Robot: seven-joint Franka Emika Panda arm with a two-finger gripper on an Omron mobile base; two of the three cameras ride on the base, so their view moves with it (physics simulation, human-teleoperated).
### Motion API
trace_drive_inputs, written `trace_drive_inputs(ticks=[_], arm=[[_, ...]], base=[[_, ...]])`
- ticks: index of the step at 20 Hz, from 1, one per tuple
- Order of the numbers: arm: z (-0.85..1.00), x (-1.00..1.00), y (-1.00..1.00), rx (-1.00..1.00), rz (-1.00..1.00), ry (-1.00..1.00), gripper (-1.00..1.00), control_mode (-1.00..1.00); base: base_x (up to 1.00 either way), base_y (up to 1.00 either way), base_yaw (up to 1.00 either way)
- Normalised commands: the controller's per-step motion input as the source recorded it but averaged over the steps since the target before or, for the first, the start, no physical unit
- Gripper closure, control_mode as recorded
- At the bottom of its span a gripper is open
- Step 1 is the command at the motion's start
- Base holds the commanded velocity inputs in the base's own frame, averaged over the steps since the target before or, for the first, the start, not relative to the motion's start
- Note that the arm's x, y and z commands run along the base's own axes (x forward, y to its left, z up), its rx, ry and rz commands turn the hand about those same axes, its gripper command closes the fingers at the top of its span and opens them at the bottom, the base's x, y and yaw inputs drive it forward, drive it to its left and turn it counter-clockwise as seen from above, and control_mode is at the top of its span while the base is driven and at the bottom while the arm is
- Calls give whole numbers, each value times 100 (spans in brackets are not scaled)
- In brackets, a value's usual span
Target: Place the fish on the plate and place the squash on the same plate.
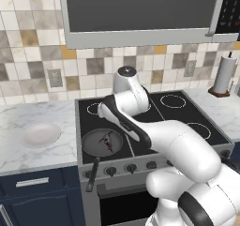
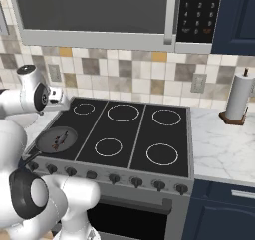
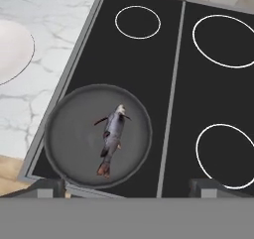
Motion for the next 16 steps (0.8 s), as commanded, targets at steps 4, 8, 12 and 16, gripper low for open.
trace_drive_inputs(ticks=[4,8,12,16], arm=[[-31,2,5,0,0,3,-100,-100],[-39,0,6,0,0,2,-100,-100],[-37,0,3,0,1,0,-100,-100],[-35,0,3,0,1,0,-100,-100]], base=[[0,0,0],[0,0,0],[0,0,0],[0,0,0]])
